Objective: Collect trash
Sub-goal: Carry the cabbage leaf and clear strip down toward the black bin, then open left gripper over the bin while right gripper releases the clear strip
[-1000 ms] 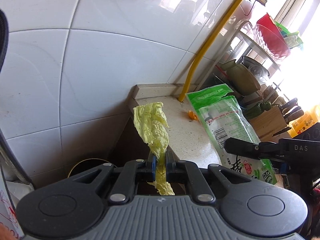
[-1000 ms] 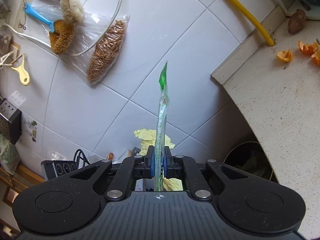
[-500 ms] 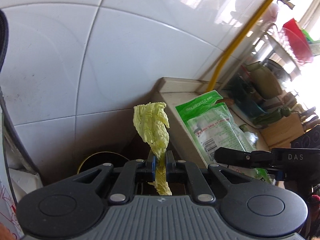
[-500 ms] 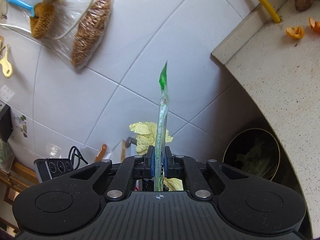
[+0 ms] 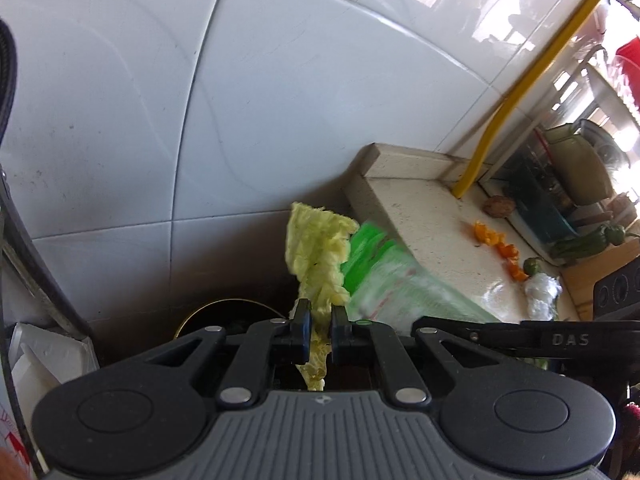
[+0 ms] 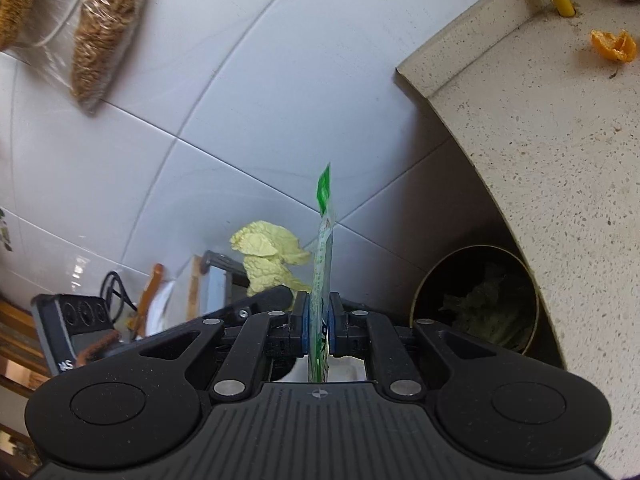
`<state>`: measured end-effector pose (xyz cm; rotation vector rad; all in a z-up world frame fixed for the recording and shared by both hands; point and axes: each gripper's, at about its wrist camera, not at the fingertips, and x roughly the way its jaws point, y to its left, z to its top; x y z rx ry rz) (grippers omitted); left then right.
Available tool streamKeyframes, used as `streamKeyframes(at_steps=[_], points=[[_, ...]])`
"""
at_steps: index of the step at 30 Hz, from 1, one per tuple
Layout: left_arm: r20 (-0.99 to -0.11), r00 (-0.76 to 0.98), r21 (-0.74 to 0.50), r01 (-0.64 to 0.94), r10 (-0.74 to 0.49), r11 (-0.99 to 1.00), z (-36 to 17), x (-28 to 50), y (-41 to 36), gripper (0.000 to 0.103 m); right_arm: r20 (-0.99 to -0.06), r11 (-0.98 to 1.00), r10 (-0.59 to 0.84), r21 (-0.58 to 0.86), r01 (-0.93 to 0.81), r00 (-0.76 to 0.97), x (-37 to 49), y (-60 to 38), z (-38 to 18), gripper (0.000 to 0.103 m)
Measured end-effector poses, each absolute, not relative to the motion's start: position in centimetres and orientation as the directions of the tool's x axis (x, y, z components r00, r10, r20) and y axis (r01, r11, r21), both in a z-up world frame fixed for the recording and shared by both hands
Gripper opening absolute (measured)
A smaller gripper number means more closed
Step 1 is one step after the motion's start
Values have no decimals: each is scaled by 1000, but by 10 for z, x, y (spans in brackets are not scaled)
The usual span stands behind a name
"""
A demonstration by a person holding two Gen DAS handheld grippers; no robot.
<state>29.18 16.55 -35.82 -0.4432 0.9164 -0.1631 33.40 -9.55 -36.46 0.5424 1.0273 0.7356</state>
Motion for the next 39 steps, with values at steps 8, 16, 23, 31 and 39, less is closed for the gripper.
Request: streamKeyframes(at_steps=[8,16,23,31,39], points=[[-784,547,-410,-101,-294,907,-391,312,166,16,-621,691,722,663,-288,304,358,-81,-390,23],[-789,538,-424,-129,-295,897,-395,310,172,20,-666,731,682,635,-249,303,383,-65,-415,49],[-765,558,-447,-101,-321,889,-377,302,172,22,-677,741,670,629,-234,304,381,-69,-417,57],[-738,565,-463,-26,-369,886,-356,283,165,32,-615,704,703,676,-220,357,350,-100,-384,64],[-724,523,-474,98,-451,875,-348,281,134,33,-586,712,652,691,-123,480,300,-164,-363,69]])
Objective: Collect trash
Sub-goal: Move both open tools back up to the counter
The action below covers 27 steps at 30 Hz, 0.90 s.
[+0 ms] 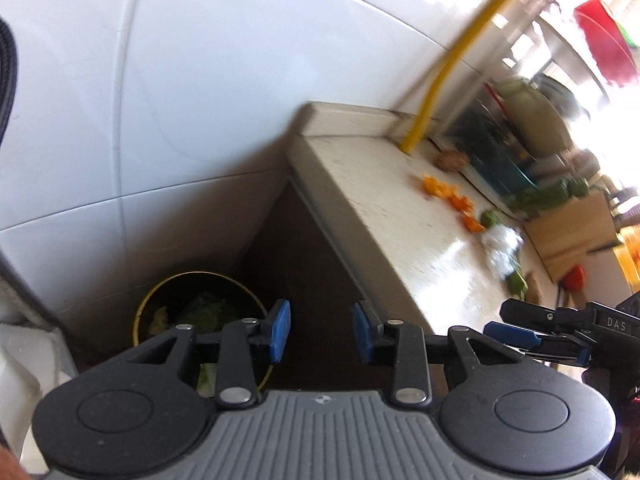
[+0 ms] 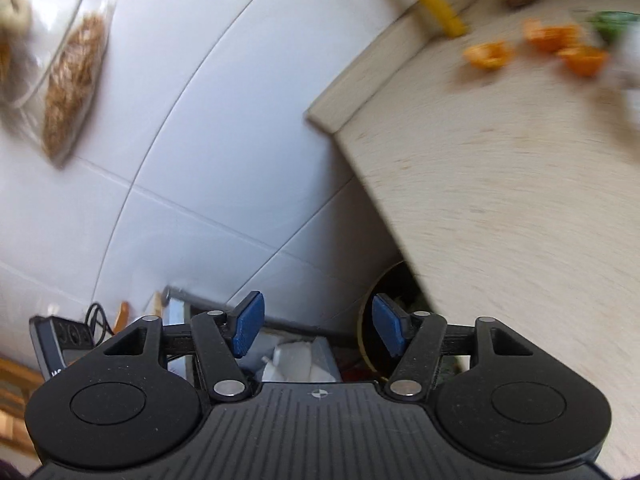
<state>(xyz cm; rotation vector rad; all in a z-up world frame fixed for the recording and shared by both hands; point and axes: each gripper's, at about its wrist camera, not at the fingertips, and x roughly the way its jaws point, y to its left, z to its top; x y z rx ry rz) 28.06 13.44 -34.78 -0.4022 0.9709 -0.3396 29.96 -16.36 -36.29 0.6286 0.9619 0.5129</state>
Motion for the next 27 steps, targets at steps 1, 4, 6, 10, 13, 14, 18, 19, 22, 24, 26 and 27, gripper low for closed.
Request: streamKeyframes(at_steps=[1,4,6,10,13,14,18,19,22,24,26,27], points=[[-720,518,-476,115,-462,872,-347,280,129,33,-588,717,638,689,-106,497,293,-172,-362,69],[-712,496,-483,169,-498,859,-344,284,110,35,-594,737,586,674,-57,551,271,-193,-358,71],[-707,481,-483,207,-518,851,-342,287,96,37,-595,745,552,667,-25,584,258,-206,-357,73],[-699,457,-484,265,-551,834,-336,295,67,37,-595,750,491,660,38,637,237,-232,-356,74],[-692,441,-482,306,-571,821,-330,305,41,38,-595,755,455,652,67,663,225,-246,-355,75],[-689,433,-483,324,-581,814,-328,310,32,38,-600,762,438,643,77,670,224,-252,-355,75],[-681,393,-487,387,-618,783,-325,331,-13,41,-603,767,389,630,117,696,226,-283,-352,75],[-677,380,-494,401,-631,771,-325,337,-25,41,-600,766,377,630,128,705,228,-291,-350,75],[-672,344,-500,443,-656,745,-328,356,-66,41,-594,766,342,625,149,728,233,-314,-346,75],[-672,326,-500,463,-665,732,-333,371,-92,42,-593,771,316,615,164,741,236,-330,-343,75],[-680,313,-495,472,-664,729,-340,385,-118,42,-590,770,293,612,180,752,234,-344,-342,76],[-684,311,-490,475,-660,731,-343,391,-130,42,-588,766,287,615,188,756,233,-352,-343,76]])
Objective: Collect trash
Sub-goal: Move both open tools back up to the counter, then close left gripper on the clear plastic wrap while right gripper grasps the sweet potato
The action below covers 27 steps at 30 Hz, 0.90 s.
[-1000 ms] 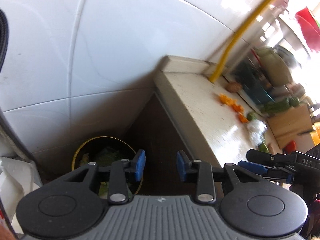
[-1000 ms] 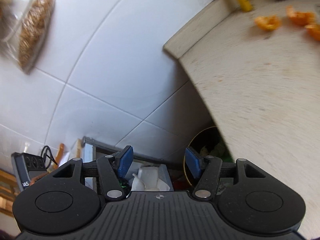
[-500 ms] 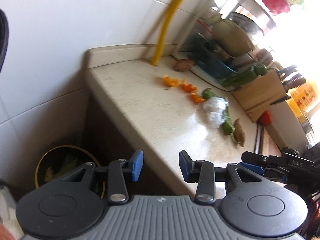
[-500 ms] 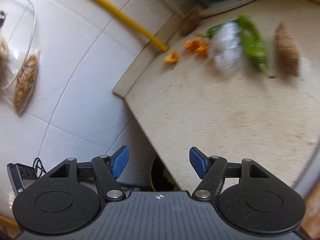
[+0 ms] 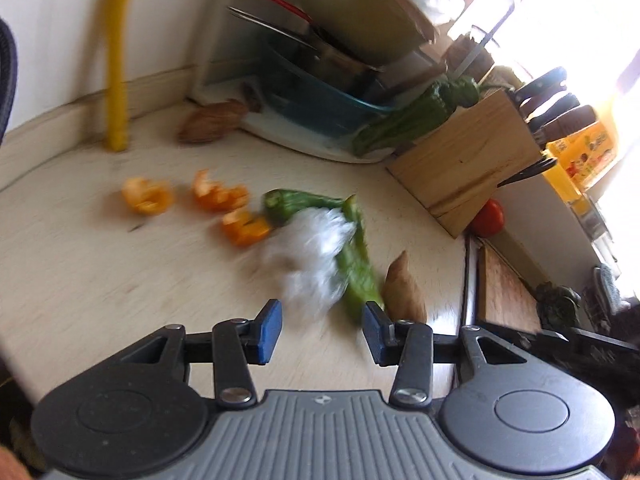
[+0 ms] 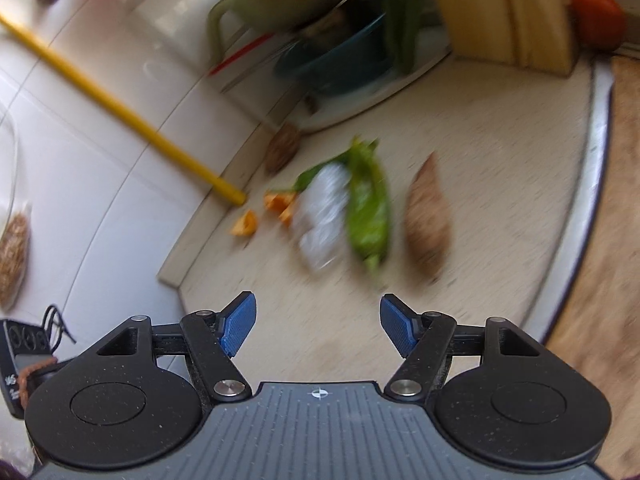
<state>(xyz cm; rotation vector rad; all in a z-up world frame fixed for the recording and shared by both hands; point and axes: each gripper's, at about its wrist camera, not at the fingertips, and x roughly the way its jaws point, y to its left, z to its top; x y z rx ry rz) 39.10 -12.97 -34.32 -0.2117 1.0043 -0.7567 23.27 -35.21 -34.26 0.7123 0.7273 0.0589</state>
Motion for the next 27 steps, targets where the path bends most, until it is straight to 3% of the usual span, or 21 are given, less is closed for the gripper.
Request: streamKeyframes(at_steps=[14,17,27], points=[[-737,346,-364,521,-581,772,-375,427,-211,41,-574,771,200,593,234,794,240,-417,-347,79],[-748,323,-343,558,-579,755,-374,424,-207,33,-571,778,199,586,226,796,246,-418,-348,79],[-744,184,-449,574,-643,684,-360,395,-163,29,-610,822,173,522,228,773,259,-400,-351,79]])
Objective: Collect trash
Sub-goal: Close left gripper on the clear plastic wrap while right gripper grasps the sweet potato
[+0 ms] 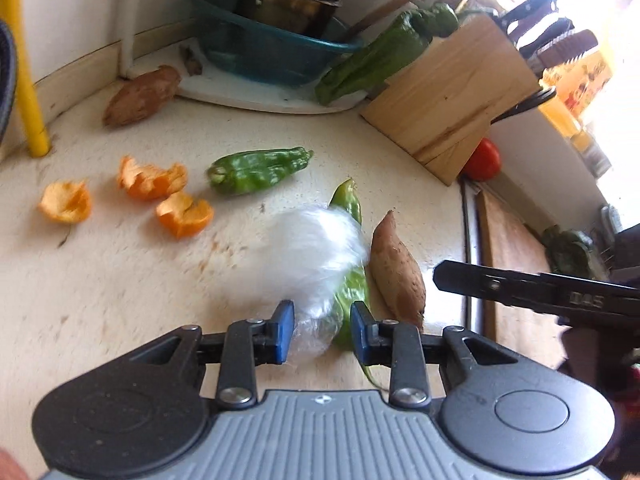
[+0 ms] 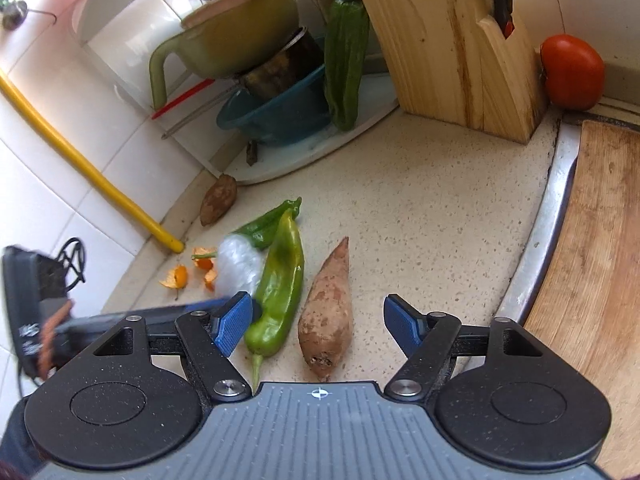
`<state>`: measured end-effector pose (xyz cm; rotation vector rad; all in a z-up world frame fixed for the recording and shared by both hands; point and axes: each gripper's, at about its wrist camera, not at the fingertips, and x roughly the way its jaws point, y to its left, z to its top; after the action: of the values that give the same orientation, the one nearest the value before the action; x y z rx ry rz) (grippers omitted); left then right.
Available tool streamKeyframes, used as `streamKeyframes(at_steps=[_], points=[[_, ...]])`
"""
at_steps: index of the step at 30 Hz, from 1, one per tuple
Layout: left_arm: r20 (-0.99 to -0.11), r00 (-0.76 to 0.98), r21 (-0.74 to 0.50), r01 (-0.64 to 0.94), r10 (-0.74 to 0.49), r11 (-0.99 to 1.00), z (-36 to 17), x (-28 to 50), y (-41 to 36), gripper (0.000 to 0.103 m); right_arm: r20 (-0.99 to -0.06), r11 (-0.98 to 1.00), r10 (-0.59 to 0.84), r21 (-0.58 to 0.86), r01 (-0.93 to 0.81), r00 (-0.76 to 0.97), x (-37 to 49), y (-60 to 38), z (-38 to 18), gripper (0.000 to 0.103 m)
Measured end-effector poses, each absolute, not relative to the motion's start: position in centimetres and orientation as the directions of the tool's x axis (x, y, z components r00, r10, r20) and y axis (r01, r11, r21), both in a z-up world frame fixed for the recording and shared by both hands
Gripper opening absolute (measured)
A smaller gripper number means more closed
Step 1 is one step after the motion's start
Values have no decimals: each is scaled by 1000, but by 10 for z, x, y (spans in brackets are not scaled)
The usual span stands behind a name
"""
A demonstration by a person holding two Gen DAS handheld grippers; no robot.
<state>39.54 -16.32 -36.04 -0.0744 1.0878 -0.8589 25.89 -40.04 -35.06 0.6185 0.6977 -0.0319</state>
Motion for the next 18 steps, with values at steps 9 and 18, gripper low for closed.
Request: streamKeyframes(at_steps=[9,18], points=[[-716,233,-481,520,-659,706,-357,409,-158,37,-642,838,174,494,230,747,268,-394,-352,79],[-750,260,-407,545,-609,733,-374,413,-183,32,-654,830,195,506,232,731,275,-392,-358,79]])
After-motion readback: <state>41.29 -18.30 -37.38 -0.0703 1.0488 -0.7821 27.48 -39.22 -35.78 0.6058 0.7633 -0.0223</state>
